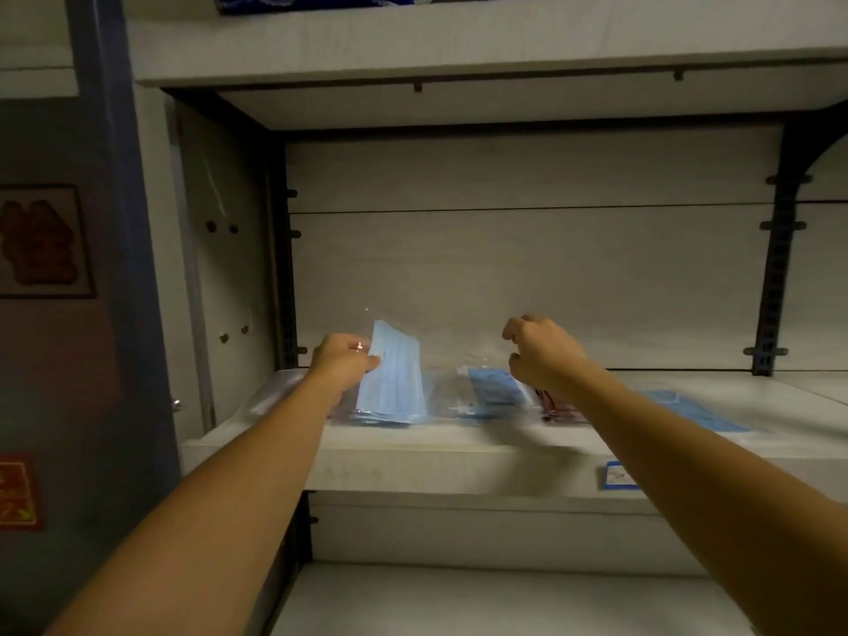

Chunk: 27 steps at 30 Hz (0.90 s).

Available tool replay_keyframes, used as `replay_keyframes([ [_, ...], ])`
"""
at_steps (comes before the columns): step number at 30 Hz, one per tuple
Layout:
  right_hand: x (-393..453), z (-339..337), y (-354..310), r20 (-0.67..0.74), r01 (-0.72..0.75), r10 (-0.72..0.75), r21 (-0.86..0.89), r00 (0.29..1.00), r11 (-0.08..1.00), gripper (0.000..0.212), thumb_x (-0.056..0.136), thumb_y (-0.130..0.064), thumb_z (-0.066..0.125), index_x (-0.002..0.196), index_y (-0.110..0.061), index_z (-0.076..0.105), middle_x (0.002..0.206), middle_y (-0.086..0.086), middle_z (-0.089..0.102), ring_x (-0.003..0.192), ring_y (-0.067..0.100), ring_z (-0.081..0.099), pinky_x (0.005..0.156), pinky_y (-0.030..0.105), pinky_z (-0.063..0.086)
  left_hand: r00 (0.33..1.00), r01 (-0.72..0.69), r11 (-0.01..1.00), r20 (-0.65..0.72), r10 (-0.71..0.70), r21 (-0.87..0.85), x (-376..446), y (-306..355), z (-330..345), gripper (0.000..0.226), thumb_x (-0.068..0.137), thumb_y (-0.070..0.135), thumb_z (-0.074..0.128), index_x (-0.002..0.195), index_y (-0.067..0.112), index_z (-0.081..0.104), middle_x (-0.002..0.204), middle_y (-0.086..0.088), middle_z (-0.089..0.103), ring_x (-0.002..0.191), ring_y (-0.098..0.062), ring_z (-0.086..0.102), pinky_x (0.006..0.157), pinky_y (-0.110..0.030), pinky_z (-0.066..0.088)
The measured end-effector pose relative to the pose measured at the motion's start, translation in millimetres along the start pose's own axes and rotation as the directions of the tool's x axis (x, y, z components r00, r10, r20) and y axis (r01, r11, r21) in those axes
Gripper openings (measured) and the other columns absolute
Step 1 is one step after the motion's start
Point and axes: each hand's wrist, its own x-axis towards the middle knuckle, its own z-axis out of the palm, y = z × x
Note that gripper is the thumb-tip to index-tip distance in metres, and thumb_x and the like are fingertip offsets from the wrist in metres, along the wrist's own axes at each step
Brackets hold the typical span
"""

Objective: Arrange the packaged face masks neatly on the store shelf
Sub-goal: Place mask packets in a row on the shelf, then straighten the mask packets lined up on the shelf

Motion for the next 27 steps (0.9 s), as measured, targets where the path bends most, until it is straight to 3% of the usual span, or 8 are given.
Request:
replay_keyframes([
  [2,-2,0,1,0.021,0.001,-0.001,-0.022,1.000,1.000,0.048,0.088,-0.002,0.063,0.133,-0.013,0.053,0.128,0.009,0.054,0.106,0.028,0.056,0.082,0.032,0.050,0.998,-0.068,0.973,0.021,0.065,0.222,-2,-1,4,0.024,0.085,0.013,0.077,0.107,0.019,0.069,0.102,-0.003,0.064,0.096,-0.024,0.063,0.082,-0.033,0.053],
  [5,-7,2,7,0.051,0.012,-0.009,-0.052,0.999,0.999,0.049,0.087,-0.003,0.064,0.134,-0.011,0.052,0.127,0.009,0.053,0.103,0.028,0.056,0.083,0.033,0.052,0.990,-0.138,0.832,0.060,0.126,0.537,-3,-3,9,0.018,0.080,0.016,0.076,0.086,0.028,0.064,0.089,-0.001,0.059,0.079,-0.022,0.058,0.070,-0.031,0.046],
  [7,-10,3,13,0.044,0.000,0.002,-0.055,0.999,0.998,0.049,0.087,-0.004,0.065,0.134,-0.012,0.052,0.127,0.009,0.053,0.103,0.028,0.056,0.082,0.032,0.051,0.988,-0.154,0.730,0.081,0.135,0.666,-4,-2,11,0.014,0.078,0.021,0.076,0.090,0.020,0.069,0.093,-0.004,0.064,0.085,-0.025,0.062,0.072,-0.032,0.049],
  [10,-17,4,26,0.047,-0.043,0.047,-0.067,0.998,0.997,0.044,0.089,-0.008,0.064,0.132,-0.011,0.053,0.127,0.011,0.054,0.103,0.030,0.057,0.083,0.033,0.051,0.988,-0.148,0.593,0.090,0.126,0.791,-1,-1,14,0.037,0.076,0.029,0.079,0.107,0.011,0.069,0.112,-0.011,0.065,0.104,-0.031,0.061,0.081,-0.035,0.055],
  [14,-30,2,43,0.057,-0.113,0.120,-0.105,0.991,0.988,0.033,0.094,-0.021,0.060,0.125,-0.009,0.056,0.122,0.013,0.056,0.099,0.032,0.058,0.086,0.043,0.055,0.987,-0.151,0.579,0.086,0.139,0.801,9,6,17,0.046,0.085,0.020,0.068,0.130,0.011,0.060,0.136,-0.014,0.053,0.129,-0.033,0.046,0.099,-0.041,0.050],
  [16,-36,-3,50,0.060,-0.134,0.143,-0.135,0.988,0.982,0.032,0.093,-0.022,0.060,0.122,-0.008,0.056,0.118,0.013,0.056,0.095,0.030,0.056,0.082,0.041,0.054,0.981,-0.189,0.619,0.114,0.159,0.762,13,14,21,0.045,0.089,0.013,0.060,0.134,0.011,0.060,0.141,-0.014,0.053,0.129,-0.034,0.050,0.102,-0.041,0.050],
  [20,-51,-12,64,0.041,-0.193,0.203,-0.176,0.978,0.965,0.029,0.094,-0.023,0.058,0.119,-0.009,0.057,0.114,0.012,0.060,0.093,0.029,0.058,0.076,0.038,0.054,0.936,-0.351,0.661,0.257,0.239,0.664,9,30,40,0.033,0.088,0.010,0.060,0.120,0.011,0.069,0.128,-0.016,0.063,0.113,-0.035,0.062,0.095,-0.041,0.054],
  [27,-91,-39,95,0.041,-0.293,0.308,-0.206,0.951,0.933,0.031,0.097,-0.030,0.057,0.122,-0.011,0.057,0.115,0.009,0.061,0.093,0.025,0.059,0.081,0.038,0.056,0.828,-0.550,0.639,0.452,0.333,0.537,-26,56,96,0.023,0.088,0.028,0.065,0.105,0.015,0.074,0.112,-0.011,0.070,0.100,-0.031,0.066,0.088,-0.039,0.056],
])
